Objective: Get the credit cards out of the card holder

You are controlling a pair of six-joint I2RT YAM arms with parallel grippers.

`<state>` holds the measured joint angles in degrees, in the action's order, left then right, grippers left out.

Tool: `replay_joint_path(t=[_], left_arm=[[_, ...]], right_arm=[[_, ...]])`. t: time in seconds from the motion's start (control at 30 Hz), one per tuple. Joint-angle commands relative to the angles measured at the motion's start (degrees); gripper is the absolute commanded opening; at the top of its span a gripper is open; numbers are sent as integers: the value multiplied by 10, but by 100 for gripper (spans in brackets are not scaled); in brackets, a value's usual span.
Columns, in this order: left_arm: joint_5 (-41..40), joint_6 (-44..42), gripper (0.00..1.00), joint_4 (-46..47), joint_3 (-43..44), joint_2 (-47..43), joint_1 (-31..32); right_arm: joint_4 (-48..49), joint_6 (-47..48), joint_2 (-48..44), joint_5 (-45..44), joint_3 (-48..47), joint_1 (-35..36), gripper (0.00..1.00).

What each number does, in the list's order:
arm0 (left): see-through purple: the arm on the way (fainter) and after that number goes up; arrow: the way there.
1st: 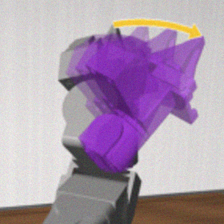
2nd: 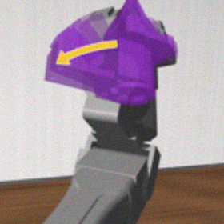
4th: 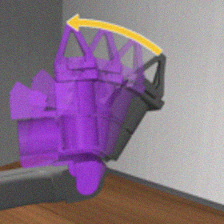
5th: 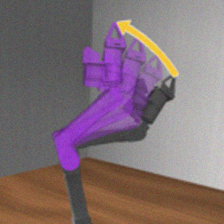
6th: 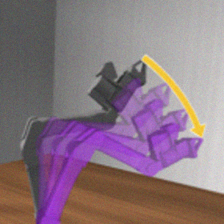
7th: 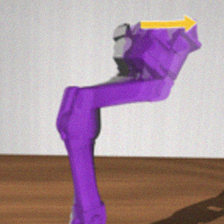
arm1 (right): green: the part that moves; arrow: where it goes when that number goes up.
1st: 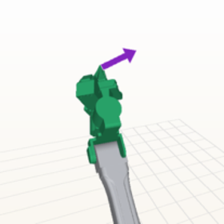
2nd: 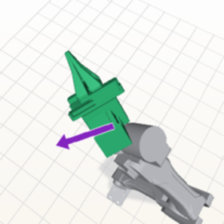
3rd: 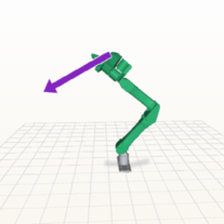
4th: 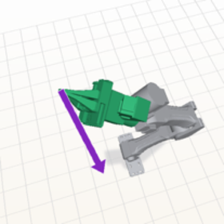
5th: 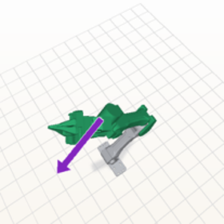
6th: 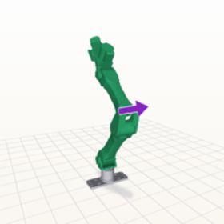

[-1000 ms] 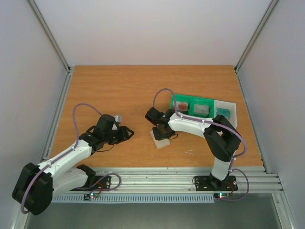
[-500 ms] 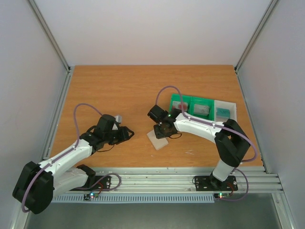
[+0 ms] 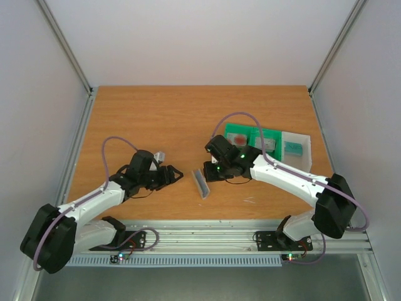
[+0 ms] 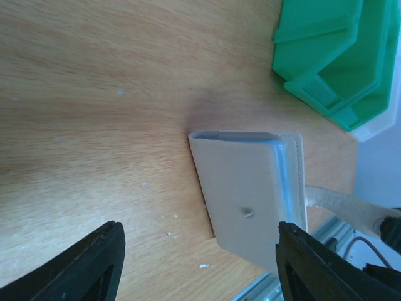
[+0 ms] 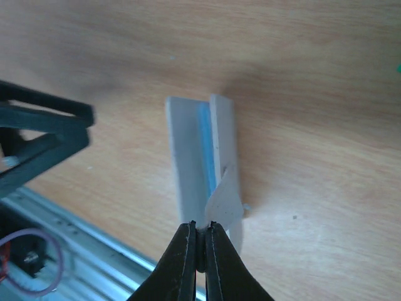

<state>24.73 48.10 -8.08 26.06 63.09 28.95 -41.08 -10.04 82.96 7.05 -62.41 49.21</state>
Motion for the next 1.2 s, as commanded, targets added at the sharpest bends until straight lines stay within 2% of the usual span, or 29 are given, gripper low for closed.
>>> replay_joint_path(t=[0.0, 0.13, 0.27, 0.67, 0.97, 1.17], left_arm=[[62, 20, 68, 111, -16, 26, 1], [86, 28, 70, 140, -16, 57, 4], [75, 21, 68, 127, -14, 76, 8], [23, -21, 55, 42, 14, 97, 17], [58, -12, 50, 75, 28, 129, 34], [53, -2, 46, 92, 39, 139, 46]], right_arm=[[49, -38, -22, 67, 16, 4, 3], [61, -51, -24, 76, 22, 4, 3], [42, -52, -24, 44, 25, 4, 3], [-21, -62, -45, -83, 76, 3, 3], [-17, -72, -51, -119, 132, 2, 4], [9, -66, -52, -157, 169, -2, 5]])
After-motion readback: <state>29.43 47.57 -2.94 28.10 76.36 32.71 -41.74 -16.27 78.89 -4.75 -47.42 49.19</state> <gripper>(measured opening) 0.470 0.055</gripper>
